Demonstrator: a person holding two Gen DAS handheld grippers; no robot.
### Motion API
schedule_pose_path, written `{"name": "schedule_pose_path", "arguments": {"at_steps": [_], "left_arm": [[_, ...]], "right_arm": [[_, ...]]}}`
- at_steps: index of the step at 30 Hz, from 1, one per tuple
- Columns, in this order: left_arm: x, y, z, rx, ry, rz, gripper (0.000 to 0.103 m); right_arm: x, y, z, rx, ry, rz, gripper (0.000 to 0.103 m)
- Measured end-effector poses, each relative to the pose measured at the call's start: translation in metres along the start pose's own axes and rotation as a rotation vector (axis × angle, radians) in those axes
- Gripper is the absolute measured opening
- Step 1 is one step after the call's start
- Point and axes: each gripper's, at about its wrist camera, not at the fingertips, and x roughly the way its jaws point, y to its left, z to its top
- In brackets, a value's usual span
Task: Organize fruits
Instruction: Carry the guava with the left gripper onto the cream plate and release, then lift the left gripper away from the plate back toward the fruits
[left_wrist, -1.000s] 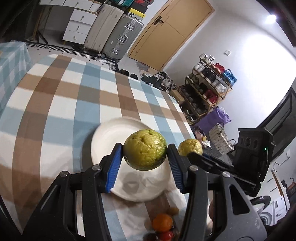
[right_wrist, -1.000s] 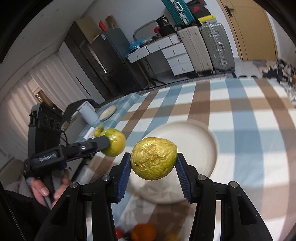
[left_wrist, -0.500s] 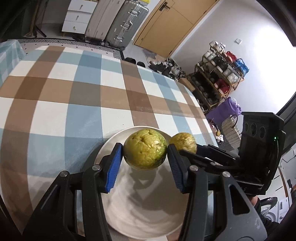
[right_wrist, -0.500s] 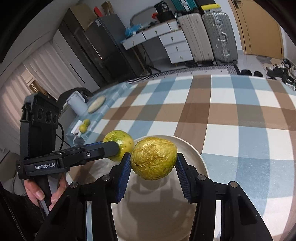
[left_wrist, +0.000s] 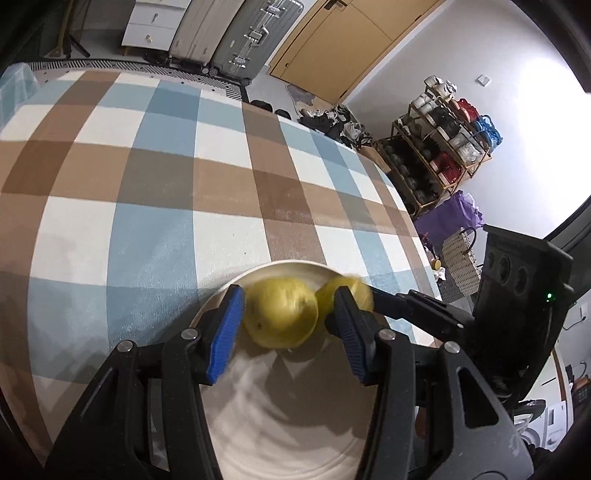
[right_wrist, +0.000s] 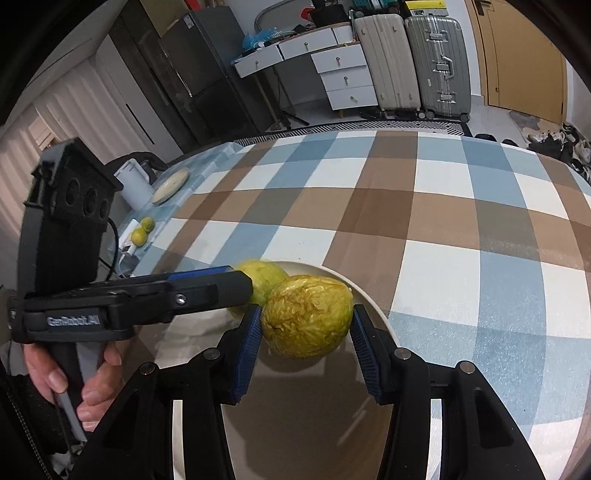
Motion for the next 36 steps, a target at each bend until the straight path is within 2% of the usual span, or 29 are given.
{"name": "schedule_pose_path", "arguments": {"at_steps": [3,4,5,7,9,10,11,13,17,19,20,24,31,36], "left_arm": [[-0.009,-0.005,0.001,0.020,-0.024,0.025,0.056],[-0.012,-0.006,0.001,0.016,-0.032,0.027,0.065],[-0.017,-0.007,0.000,0.011,-0.038,0.027,0.072],[-0.027,-0.008,-0.001,0.005,-0.054,0.036,0.077],[-0.040,-0.012,-0.004,0.012,-0.069,0.055,0.079],[-0.047,-0.016,-0.007,0.022,-0.079,0.076,0.080],[-0.054,-0.022,-0.010,0.036,-0.091,0.096,0.080],[-0.070,-0.030,-0.017,0.060,-0.116,0.115,0.083],[-0.103,-0.052,-0.035,0.110,-0.184,0.173,0.089],[-0.119,-0.064,-0.046,0.135,-0.227,0.201,0.100],[-0.126,-0.068,-0.051,0.143,-0.241,0.208,0.102],[-0.153,-0.088,-0.074,0.186,-0.292,0.253,0.102],[-0.183,-0.114,-0.123,0.242,-0.334,0.360,0.102],[-0.196,-0.122,-0.163,0.290,-0.357,0.358,0.102]], "right_arm": [[-0.003,-0.001,0.000,0.011,-0.015,0.016,0.050],[-0.006,0.000,0.000,0.011,-0.023,0.023,0.052],[-0.010,0.002,0.000,0.009,-0.034,0.019,0.055],[-0.020,0.004,-0.003,0.012,-0.061,0.003,0.062],[-0.033,0.004,-0.007,0.023,-0.097,0.005,0.068],[-0.042,0.005,-0.009,0.028,-0.121,0.008,0.074],[-0.051,0.005,-0.012,0.034,-0.141,0.012,0.085],[-0.066,0.008,-0.017,0.044,-0.179,0.023,0.093],[-0.103,0.018,-0.034,0.049,-0.264,0.020,0.097],[-0.117,0.024,-0.042,0.050,-0.300,0.018,0.101],[-0.126,0.028,-0.047,0.046,-0.321,0.017,0.101],[-0.159,0.046,-0.069,0.027,-0.389,-0.005,0.103],[-0.193,0.071,-0.110,0.012,-0.414,-0.046,0.103],[-0.205,0.088,-0.144,-0.003,-0.439,-0.093,0.103]]}}
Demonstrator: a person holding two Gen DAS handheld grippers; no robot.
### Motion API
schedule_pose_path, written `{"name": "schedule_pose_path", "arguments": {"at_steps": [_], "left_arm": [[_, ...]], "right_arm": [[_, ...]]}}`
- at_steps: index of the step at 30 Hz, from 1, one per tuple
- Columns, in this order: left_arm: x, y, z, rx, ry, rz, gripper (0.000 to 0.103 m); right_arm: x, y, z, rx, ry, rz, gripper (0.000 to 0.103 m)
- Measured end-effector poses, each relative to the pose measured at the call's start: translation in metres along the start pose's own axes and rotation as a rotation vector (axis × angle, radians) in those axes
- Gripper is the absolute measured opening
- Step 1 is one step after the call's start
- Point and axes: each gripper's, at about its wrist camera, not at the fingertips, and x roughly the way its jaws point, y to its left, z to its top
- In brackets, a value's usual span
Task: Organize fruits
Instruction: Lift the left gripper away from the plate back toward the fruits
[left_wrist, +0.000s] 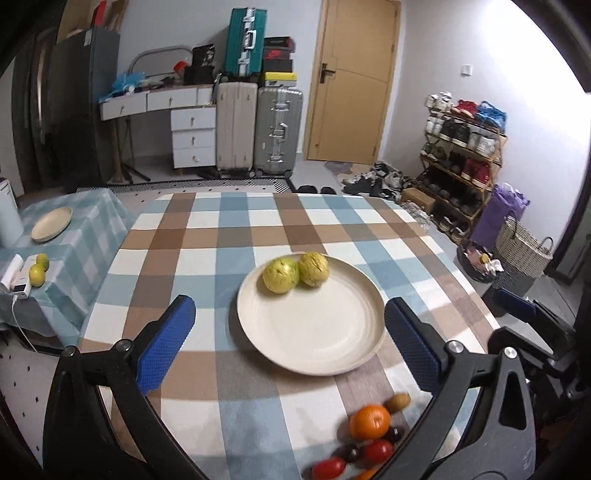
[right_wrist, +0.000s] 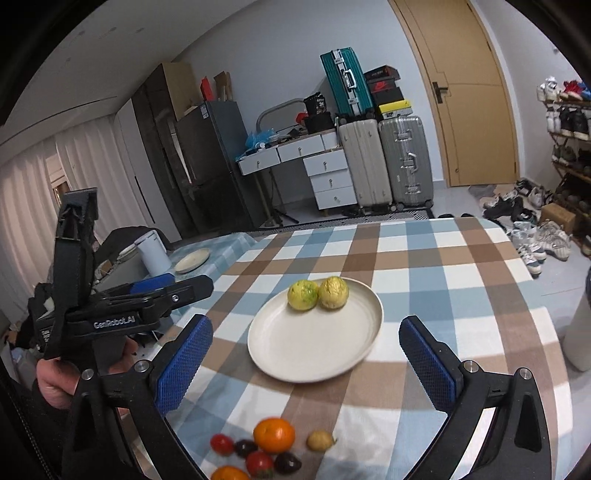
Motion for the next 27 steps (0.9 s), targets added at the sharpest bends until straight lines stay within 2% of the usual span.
{"name": "schedule_pose_path", "arguments": {"at_steps": [5,14,19,27], "left_arm": [[-0.022,-0.007,-0.035,0.023,0.001,0.011,0.102],[-0.034,0.004,-0.092,-0.046,0.086,-0.021,0.102],[-0.036,0.011,-0.118,-0.057,0.108,-0.003,0.102],[-0.030,0.011,-0.141,-0.066,0.177,-0.060,0.102]], "right_arm": [[-0.019,0.012,-0.028,-0.018,-0.005,-0.034,0.103],[-0.041,0.024,-0.076,-0.025,0.047,-0.062,0.103],[-0.041,0.024,-0.105,-0.006,0.128,-0.045,0.103],[-0.023,0.021,-0.141,0.016,0.239,-0.016,0.103]]}}
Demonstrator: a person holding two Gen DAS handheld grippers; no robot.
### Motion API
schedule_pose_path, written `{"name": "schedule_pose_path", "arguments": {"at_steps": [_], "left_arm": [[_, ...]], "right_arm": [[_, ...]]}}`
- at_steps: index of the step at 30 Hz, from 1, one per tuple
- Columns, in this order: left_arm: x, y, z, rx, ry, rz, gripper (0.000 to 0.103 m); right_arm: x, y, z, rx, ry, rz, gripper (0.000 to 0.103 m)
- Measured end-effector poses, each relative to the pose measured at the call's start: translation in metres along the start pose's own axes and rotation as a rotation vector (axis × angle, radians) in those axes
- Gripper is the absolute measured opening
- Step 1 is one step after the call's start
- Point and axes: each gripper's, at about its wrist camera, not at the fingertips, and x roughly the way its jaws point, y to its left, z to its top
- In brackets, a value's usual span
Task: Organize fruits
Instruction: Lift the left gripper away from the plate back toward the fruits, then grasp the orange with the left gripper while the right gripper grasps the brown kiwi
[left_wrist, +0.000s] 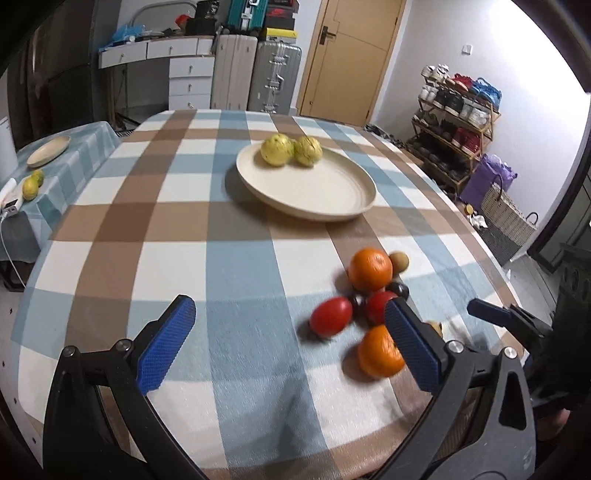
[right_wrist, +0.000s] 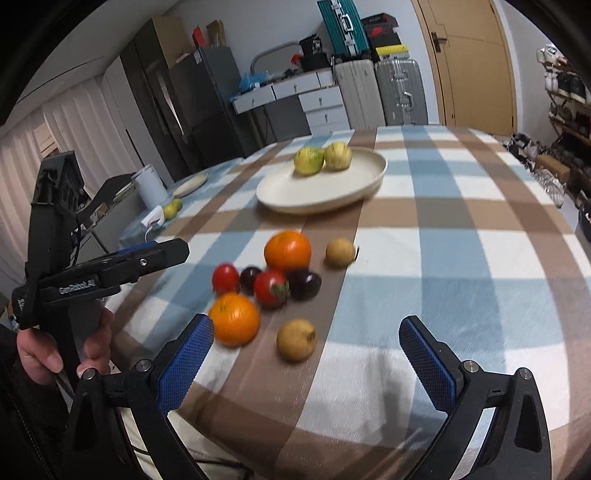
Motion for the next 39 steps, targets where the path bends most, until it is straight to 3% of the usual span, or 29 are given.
{"name": "schedule_pose_path", "arguments": {"at_steps": [9,13,15,19,20,27,39], "left_arm": [[0.006,-0.014,0.003,0.043,0.022,0.020,0.102],[0.008,-0.020,0.004,0.060,0.034,0.011,0.102],[0.008,-0.022,0.004,0.069,0.035,0.012,0.102],[0.010,-0.028,0.003,0.093,0.044,0.022,0.102],[0.010,-0.030,0.003,0.097,0.045,0.019,0.102],[0.016,-0.039,-0.003,0.101,0.093,-0.032,0.102],[0.031,-0.057,-0.013,0.124,0.145,-0.065,0.098]], "right_arm": [[0.008,-0.002,-0.004,-0.014,-0.002,0.028,0.096],[0.016,-0.007,-0.007,0.001,0.038,0.048,0.074],[0.017,-0.007,-0.007,-0.006,0.035,0.041,0.070],[0.020,-0.006,-0.007,-0.015,0.055,0.057,0.030],[0.021,-0.006,-0.007,-0.017,0.060,0.053,0.028],[0.010,-0.010,-0.006,-0.018,0.019,0.032,0.027],[-0.002,0.001,0.010,-0.081,0.005,-0.188,0.027]]}}
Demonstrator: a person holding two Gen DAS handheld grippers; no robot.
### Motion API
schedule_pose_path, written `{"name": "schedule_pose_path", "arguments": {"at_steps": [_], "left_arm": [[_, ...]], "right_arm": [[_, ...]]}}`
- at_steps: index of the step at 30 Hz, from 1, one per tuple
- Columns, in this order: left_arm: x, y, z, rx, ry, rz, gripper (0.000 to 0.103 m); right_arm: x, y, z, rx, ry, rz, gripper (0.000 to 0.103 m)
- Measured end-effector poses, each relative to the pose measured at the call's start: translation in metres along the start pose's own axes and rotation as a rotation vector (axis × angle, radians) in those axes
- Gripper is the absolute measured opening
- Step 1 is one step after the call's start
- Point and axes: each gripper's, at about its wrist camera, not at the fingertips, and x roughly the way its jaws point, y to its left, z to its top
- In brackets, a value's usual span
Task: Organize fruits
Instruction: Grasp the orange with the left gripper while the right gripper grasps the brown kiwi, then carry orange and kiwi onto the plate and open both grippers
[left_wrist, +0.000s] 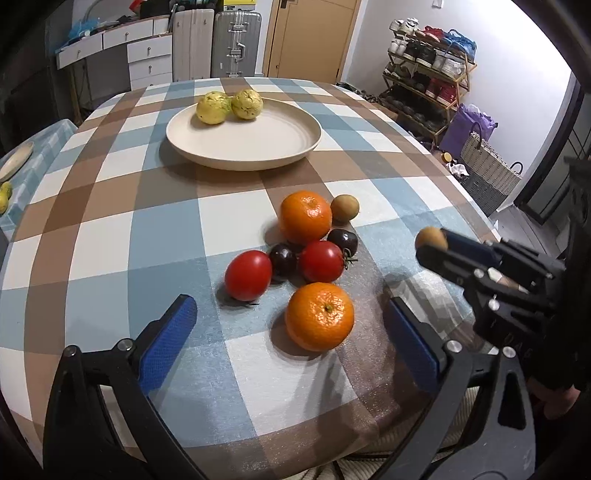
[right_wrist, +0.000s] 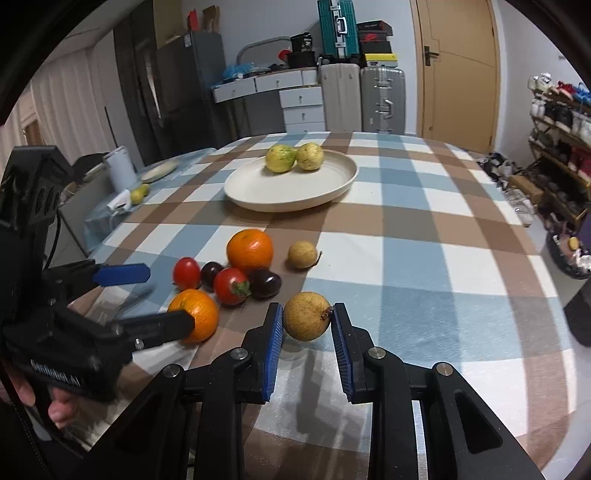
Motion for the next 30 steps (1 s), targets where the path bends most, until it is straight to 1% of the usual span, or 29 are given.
{"name": "schedule_pose_path", "arguments": {"at_steps": [1,5,6,7,9,10,11,13,14,17,19,22,25,28,30], "left_arm": [[0.001,-0.001,0.000,0.003,0.001,-0.001,0.096],[0.005,-0.006,0.001,0.016,0.015,-0.010,0.083],[0.007,-0.007,0.001,0.020,0.021,-0.015,0.081],[0.009,-0.009,0.000,0.022,0.030,-0.023,0.075],[0.011,-0.011,0.000,0.027,0.037,-0.018,0.073],[0.011,-0.012,-0.001,0.031,0.035,-0.014,0.069],[0.012,-0.012,-0.001,0.032,0.037,-0.018,0.057],[0.016,-0.013,-0.001,0.038,0.065,-0.027,0.041],[0.017,-0.014,-0.002,0.039,0.073,-0.037,0.038],[0.019,-0.013,-0.004,0.034,0.076,-0.048,0.038],[0.018,-0.009,-0.003,0.014,0.074,-0.070,0.038],[0.015,-0.006,-0.002,0.012,0.065,-0.082,0.037],[0.009,-0.004,0.002,0.005,0.049,-0.114,0.037],[0.004,0.001,0.009,-0.016,0.039,-0.146,0.037],[0.001,0.005,0.016,-0.025,0.025,-0.152,0.037]], "right_arm": [[-0.001,0.000,0.002,0.001,-0.002,-0.016,0.027],[-0.004,-0.001,0.006,-0.005,-0.014,-0.059,0.027],[-0.005,-0.001,0.007,-0.004,-0.016,-0.059,0.027],[-0.006,-0.002,0.007,0.000,-0.018,-0.057,0.027],[-0.006,-0.003,0.007,0.006,-0.018,-0.056,0.027],[-0.006,-0.004,0.007,0.009,-0.019,-0.053,0.027],[-0.006,-0.005,0.007,0.013,-0.022,-0.050,0.027],[-0.007,-0.005,0.006,0.016,-0.023,-0.048,0.027],[-0.006,-0.006,0.007,0.018,-0.024,-0.047,0.027],[-0.006,-0.007,0.007,0.024,-0.023,-0.039,0.027],[-0.005,-0.007,0.007,0.028,-0.021,-0.033,0.027],[-0.001,-0.007,0.007,0.034,-0.015,-0.025,0.027],[0.001,-0.008,0.009,0.039,-0.012,-0.012,0.027],[0.007,-0.011,0.013,0.060,0.001,0.033,0.027],[0.013,-0.013,0.017,0.078,0.010,0.062,0.027]]}}
